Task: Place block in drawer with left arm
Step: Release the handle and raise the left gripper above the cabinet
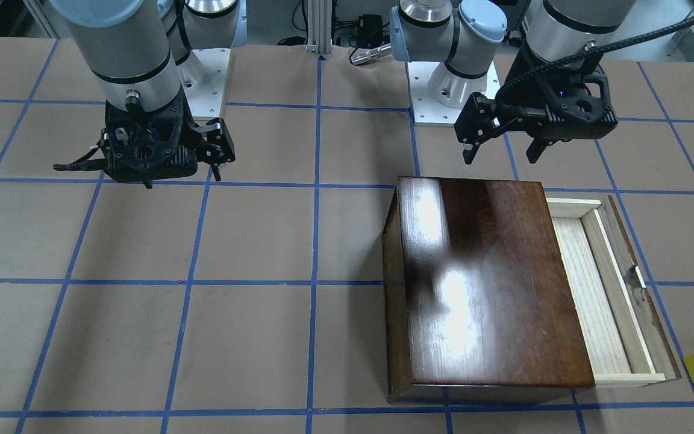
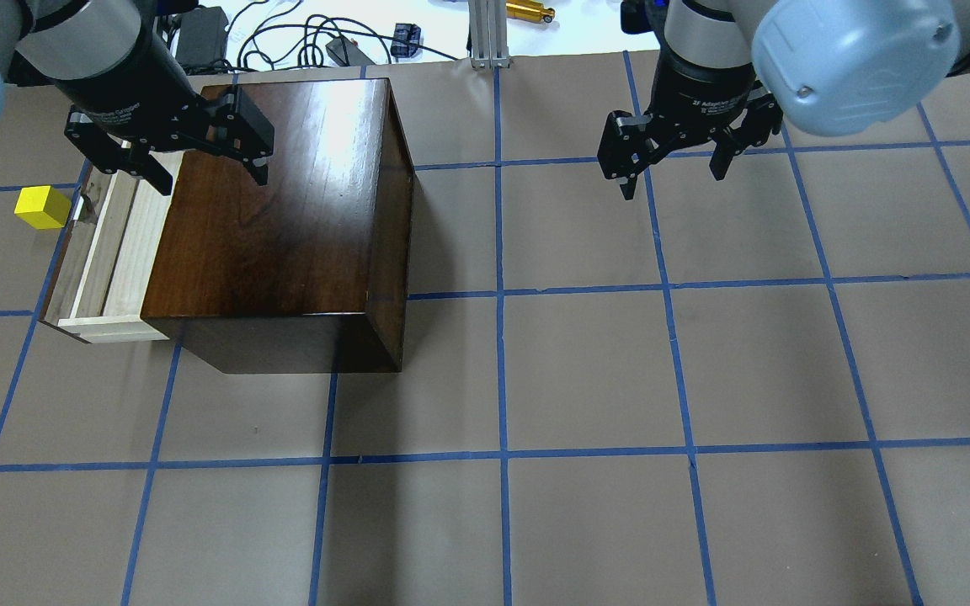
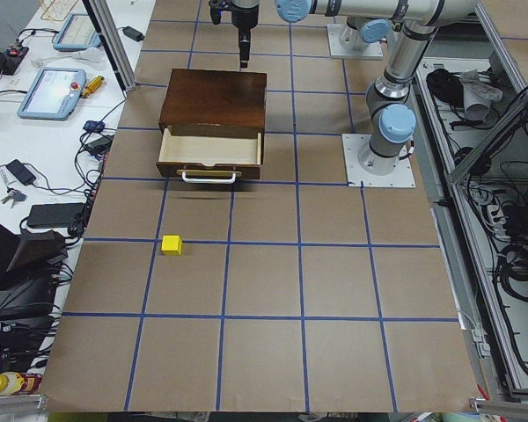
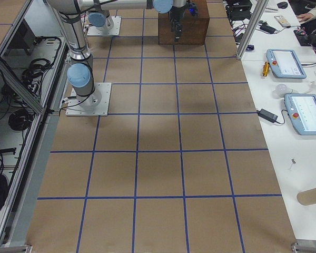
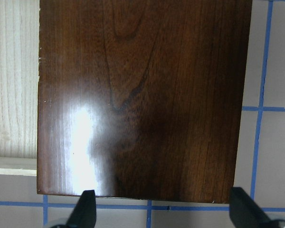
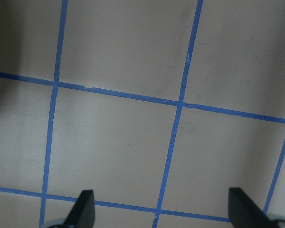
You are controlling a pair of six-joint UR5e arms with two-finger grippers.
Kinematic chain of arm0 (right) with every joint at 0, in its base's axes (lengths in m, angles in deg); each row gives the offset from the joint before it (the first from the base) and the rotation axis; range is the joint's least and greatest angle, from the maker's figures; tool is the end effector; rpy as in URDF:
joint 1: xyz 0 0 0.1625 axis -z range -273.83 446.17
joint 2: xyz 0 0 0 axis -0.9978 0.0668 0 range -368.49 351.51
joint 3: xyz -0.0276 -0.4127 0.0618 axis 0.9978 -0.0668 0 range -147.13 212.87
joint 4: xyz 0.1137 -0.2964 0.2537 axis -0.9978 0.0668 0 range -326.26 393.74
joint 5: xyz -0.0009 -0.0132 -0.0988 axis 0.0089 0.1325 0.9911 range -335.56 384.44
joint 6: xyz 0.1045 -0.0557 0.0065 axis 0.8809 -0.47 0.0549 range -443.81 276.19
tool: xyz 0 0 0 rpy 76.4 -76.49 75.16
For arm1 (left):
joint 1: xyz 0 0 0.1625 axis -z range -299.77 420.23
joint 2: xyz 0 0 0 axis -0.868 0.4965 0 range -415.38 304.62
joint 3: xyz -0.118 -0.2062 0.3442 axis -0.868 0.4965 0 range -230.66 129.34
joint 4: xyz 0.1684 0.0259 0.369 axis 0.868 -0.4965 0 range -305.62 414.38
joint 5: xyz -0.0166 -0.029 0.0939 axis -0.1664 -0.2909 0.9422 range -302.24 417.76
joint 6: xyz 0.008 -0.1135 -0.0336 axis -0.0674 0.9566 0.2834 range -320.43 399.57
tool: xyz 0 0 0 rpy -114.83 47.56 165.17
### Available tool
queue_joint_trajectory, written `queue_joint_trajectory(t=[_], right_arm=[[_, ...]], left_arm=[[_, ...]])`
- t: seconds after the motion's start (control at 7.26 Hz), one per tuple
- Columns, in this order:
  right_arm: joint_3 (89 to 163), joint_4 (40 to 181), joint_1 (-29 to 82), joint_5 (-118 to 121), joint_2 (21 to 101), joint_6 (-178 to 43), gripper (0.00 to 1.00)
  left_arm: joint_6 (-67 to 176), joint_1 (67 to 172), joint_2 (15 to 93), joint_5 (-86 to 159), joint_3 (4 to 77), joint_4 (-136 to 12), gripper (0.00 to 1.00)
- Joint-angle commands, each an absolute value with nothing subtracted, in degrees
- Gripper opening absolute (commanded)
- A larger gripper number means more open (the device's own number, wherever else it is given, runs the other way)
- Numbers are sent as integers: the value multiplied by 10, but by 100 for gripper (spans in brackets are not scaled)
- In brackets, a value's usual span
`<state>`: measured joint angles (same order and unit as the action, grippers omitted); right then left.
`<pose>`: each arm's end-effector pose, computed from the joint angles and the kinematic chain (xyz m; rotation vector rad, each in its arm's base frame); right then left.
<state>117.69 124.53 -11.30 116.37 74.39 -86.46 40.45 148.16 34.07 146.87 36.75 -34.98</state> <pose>0.1974 -0.5115 0.4440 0.2745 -3.0948 -0.0285 -0.1174 -0.4913 0.4900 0.0797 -3.1240 0.1036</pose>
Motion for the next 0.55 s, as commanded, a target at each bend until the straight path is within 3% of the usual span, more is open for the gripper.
queue_joint_trajectory(t=[0.0, 0.41], right_arm=[[1177, 1245, -113, 1164, 744, -864, 100], [1177, 1245, -113, 1164, 744, -865, 100]], left_arm=[[369, 1453, 332, 1499, 363, -365, 100], [152, 1301, 331, 1506, 361, -377, 100]])
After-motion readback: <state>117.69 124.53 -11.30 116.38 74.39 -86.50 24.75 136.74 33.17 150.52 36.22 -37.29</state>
